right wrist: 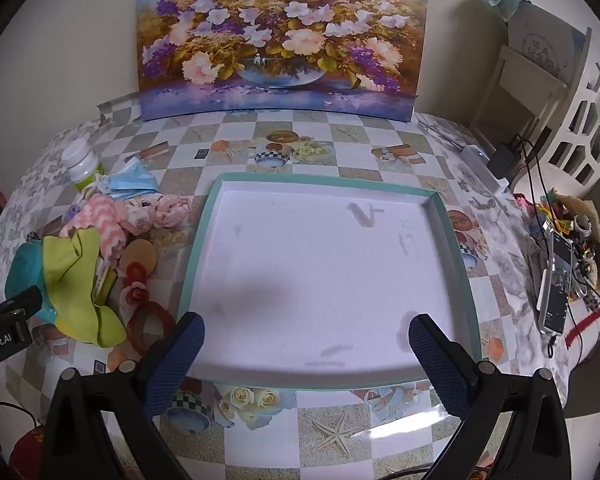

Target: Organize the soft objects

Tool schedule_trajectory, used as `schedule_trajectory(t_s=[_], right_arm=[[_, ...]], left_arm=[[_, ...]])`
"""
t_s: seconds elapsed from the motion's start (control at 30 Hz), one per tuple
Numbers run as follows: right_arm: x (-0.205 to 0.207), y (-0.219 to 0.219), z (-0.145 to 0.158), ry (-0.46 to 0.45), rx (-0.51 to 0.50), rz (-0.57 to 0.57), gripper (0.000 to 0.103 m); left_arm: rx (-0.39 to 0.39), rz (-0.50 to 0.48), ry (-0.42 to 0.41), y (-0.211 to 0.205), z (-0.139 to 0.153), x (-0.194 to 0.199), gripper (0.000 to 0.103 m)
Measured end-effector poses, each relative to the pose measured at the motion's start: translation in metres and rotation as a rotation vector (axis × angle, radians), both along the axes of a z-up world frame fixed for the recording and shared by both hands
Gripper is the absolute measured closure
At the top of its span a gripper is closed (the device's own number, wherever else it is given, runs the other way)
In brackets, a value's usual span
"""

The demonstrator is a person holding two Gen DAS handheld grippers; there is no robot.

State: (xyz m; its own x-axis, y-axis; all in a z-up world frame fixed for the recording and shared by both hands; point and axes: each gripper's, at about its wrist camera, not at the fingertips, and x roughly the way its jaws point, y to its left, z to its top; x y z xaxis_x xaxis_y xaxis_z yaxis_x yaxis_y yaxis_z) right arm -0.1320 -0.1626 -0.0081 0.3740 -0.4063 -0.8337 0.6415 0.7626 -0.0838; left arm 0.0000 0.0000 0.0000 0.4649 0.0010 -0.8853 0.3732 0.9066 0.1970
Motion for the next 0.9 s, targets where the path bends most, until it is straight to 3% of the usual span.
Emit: schedule_trajectory(t_s=[0.9], right_arm=[[0.0000,0.0015,-0.0016,0.002,0.001,0.004,0.000]], left_arm=[[0.004,-0.001,0.001,-0.0001,0.0000,0.0000,0.000]])
